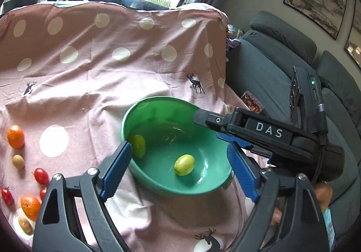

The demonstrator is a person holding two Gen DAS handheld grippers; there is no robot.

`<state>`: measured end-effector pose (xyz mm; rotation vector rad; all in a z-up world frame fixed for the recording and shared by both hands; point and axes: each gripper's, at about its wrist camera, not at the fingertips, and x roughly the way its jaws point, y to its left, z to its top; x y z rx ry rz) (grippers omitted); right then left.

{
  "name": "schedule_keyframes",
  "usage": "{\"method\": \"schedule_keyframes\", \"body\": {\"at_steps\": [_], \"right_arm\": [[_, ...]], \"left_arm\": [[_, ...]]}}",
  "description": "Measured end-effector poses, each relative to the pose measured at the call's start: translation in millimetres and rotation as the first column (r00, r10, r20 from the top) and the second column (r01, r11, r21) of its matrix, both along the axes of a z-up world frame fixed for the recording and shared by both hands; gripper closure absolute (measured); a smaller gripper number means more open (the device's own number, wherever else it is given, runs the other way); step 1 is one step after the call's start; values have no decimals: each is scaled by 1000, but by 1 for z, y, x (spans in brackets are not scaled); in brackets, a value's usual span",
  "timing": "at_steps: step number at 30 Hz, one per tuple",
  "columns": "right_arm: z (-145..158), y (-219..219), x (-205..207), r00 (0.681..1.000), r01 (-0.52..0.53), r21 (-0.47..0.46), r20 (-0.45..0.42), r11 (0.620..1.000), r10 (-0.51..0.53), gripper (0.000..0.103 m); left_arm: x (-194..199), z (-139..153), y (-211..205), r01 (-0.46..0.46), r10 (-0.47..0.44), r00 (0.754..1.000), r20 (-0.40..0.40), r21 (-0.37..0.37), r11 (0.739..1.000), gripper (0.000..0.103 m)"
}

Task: Organize fruits
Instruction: 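Withdraw the right tool from the bowl toward the remaining fruits, then lower the right tool onto the mandarin orange and close it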

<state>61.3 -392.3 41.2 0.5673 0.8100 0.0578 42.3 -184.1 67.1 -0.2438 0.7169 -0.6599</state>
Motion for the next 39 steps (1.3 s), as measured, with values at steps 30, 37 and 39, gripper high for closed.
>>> {"method": "schedule_keyframes", "body": {"at_steps": [30,37,39], "right_arm": [[-22,172,21,931,-365,-126,-14,923,366,29],[-43,191,26,898,-438,-37,-75,898,435,29],[-47,193,28,887,-455,12,-82,891,454,29]], "left_arm": [[-11,-65,204,-411,413,901,-135,49,911,4],[-7,-74,204,-400,413,891,-187,107,910,8],[-7,-76,201,-378,396,898,-192,120,918,12]]}}
